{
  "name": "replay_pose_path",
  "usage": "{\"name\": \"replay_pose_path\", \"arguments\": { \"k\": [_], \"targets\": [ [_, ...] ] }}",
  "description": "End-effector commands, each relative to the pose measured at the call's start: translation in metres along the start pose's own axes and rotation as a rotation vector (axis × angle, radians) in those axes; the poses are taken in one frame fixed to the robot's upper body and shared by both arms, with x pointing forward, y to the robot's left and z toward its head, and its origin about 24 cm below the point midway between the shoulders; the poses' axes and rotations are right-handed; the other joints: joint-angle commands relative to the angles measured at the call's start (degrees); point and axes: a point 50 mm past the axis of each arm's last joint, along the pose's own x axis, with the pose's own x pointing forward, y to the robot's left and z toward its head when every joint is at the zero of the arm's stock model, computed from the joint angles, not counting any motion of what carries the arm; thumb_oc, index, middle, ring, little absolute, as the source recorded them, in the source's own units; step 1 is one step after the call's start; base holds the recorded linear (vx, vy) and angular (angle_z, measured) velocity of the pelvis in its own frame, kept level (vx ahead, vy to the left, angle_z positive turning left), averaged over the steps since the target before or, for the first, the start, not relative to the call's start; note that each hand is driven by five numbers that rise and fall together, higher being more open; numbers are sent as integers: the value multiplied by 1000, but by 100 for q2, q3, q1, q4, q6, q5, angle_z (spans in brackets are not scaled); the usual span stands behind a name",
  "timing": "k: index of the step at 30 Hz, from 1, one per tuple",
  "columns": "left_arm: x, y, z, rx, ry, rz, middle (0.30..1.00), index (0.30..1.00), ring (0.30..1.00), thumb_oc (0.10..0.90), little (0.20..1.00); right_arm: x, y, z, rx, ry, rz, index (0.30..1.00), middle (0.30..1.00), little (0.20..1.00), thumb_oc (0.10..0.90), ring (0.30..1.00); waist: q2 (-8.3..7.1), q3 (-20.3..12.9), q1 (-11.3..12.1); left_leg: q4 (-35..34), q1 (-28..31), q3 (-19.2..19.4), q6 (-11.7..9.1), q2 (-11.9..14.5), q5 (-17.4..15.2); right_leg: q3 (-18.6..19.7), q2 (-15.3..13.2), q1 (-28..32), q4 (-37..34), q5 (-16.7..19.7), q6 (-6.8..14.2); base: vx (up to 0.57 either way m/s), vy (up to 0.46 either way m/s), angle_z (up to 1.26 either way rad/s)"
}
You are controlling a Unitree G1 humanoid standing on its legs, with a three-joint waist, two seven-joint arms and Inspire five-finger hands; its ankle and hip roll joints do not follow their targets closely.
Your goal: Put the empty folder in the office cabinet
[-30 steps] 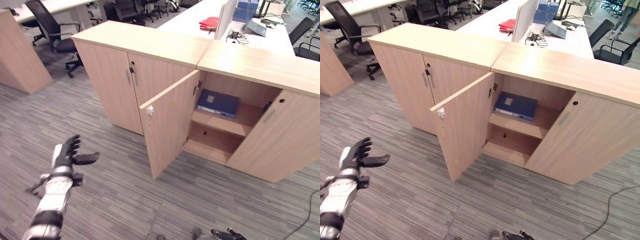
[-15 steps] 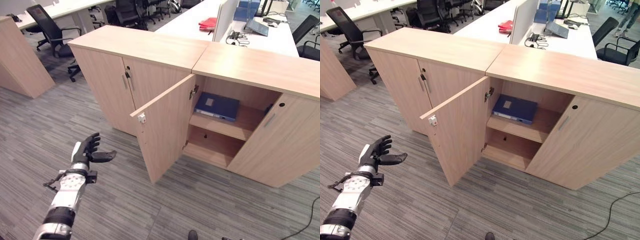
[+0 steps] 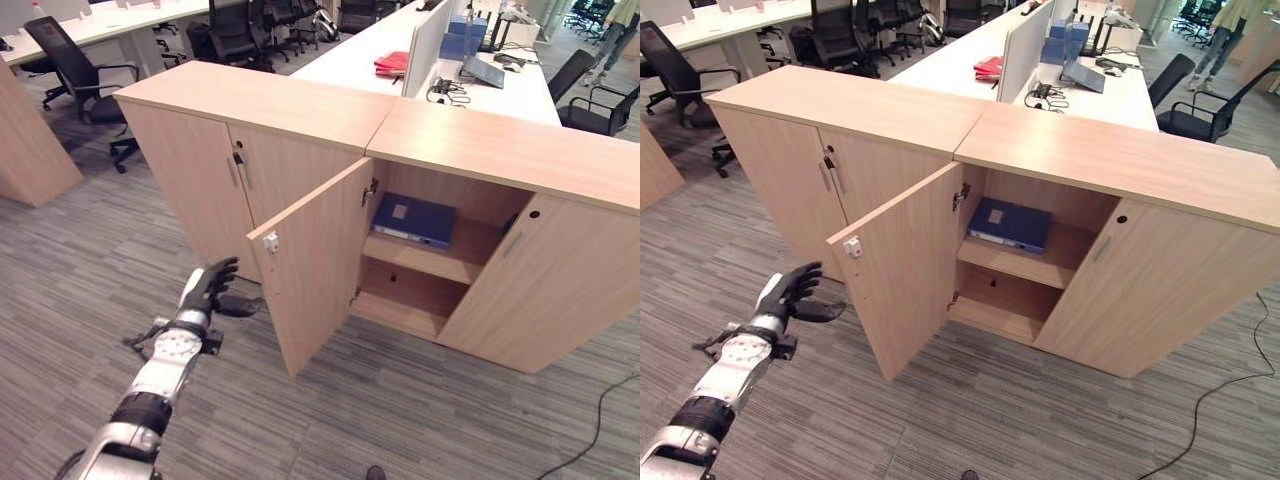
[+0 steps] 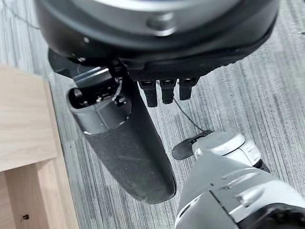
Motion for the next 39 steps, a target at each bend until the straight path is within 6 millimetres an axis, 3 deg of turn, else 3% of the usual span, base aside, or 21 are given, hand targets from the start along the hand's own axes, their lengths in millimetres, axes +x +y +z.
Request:
{"name": "replay_pose_path", "arguments": {
  "k": [1, 6, 8, 13, 14, 16, 20, 23, 24, 25, 27, 30, 31, 36, 39],
  "targets": [
    [31, -2, 93, -35, -304, -10, 900, 900, 900, 800, 900, -1, -15, 4, -15, 10, -46, 900, 900, 900, 800, 900, 30, -203, -25, -38, 169, -173, -192, 31, -530, 71, -221, 397, 56, -778, 635, 0, 0, 0],
    [44, -14, 103, -60, -274, -29, 900, 900, 900, 800, 900, -1, -13, 6, -23, 12, -40, 900, 900, 900, 800, 900, 23, -214, -112, -38, 164, -106, -191, 48, -528, 147, -206, 354, 56, -751, 641, -10, -10, -8],
    [61, -5, 100, -52, -154, 22, 900, 900, 900, 800, 900, 0, -11, 15, -61, -10, -26, 900, 900, 900, 800, 900, 41, -250, -266, -38, 162, 15, -200, 68, -519, 252, -188, 292, 56, -702, 663, -20, -2, -15],
    [68, 0, 120, -54, -163, 36, 900, 900, 900, 800, 900, 1, -10, 23, -76, -29, -24, 900, 900, 900, 800, 900, 62, -274, -364, -38, 169, 146, -211, 83, -529, 349, -167, 218, 56, -645, 690, -13, 1, -23],
    [69, -13, 138, -75, -229, 2, 900, 900, 900, 800, 900, 1, -11, 24, -75, -30, -33, 900, 900, 900, 800, 900, 61, -274, -372, -38, 167, 169, -207, 84, -529, 364, -162, 199, 56, -634, 694, -22, -7, -11],
    [67, -35, 153, -85, -293, -57, 900, 900, 900, 800, 900, 1, -11, 21, -70, -19, -39, 900, 900, 900, 800, 900, 48, -270, -371, -38, 163, 163, -202, 82, -528, 367, -160, 207, 56, -638, 692, -14, -7, -2],
    [31, -109, 191, -261, -540, -347, 900, 900, 900, 800, 900, 2, -5, 18, -32, -7, -40, 900, 900, 900, 800, 900, 9, -221, -325, -38, 136, 108, -182, 74, -510, 310, -169, 225, 56, -645, 682, -29, -8, 1],
    [-10, -148, 208, -395, -679, -594, 900, 900, 900, 800, 900, 4, 2, 15, -6, 4, -33, 900, 900, 900, 800, 900, -7, -163, -291, -38, 108, 56, -162, 57, -517, 271, -187, 230, 56, -656, 674, -44, -1, 9],
    [-11, -148, 208, -395, -677, -594, 900, 900, 900, 800, 900, 4, 2, 14, -6, 5, -33, 900, 900, 900, 800, 900, -9, -166, -290, -38, 111, 55, -162, 57, -519, 270, -187, 234, 56, -658, 675, -57, -4, 6],
    [-44, -177, 217, -455, -743, -813, 900, 900, 900, 800, 900, 5, 11, 17, -1, 1, -16, 900, 900, 900, 800, 900, -3, -123, -268, -38, 88, 33, -145, 44, -523, 254, -192, 232, 56, -657, 675, -36, -3, 3],
    [-55, -183, 219, -493, -756, -875, 900, 900, 900, 800, 900, 6, 16, 17, 1, -2, -6, 900, 900, 900, 800, 900, -7, -111, -263, -38, 87, 28, -140, 41, -532, 251, -199, 237, 56, -658, 674, -39, -3, 5],
    [-95, -214, 231, -624, -764, -1140, 900, 900, 900, 800, 900, 8, 33, 22, -11, -14, 33, 900, 900, 900, 800, 900, 0, -75, -273, -38, 80, 29, -125, 31, -534, 258, -207, 239, 56, -645, 666, -58, -13, 5],
    [-113, -233, 232, -716, -707, -1271, 900, 900, 900, 800, 900, 9, 45, 29, -32, -34, 61, 900, 900, 900, 800, 900, -4, -48, -310, -38, 74, 27, -112, 24, -538, 273, -199, 233, 56, -638, 657, -56, -27, -4],
    [-132, -260, 219, -860, -511, -1485, 900, 900, 900, 800, 900, 10, 61, 41, -107, -57, 93, 900, 900, 900, 800, 900, 13, -19, -430, -38, 99, 76, -109, 30, -527, 344, -162, 228, 56, -640, 632, -58, -37, -18],
    [-115, -257, 192, -935, -400, -1403, 900, 900, 900, 800, 900, 10, 63, 47, -163, -61, 87, 900, 900, 900, 800, 900, 49, -7, -427, -38, 122, 173, -106, 64, -530, 323, -143, 210, 59, -630, 620, -16, -37, -10]
  ]
}}
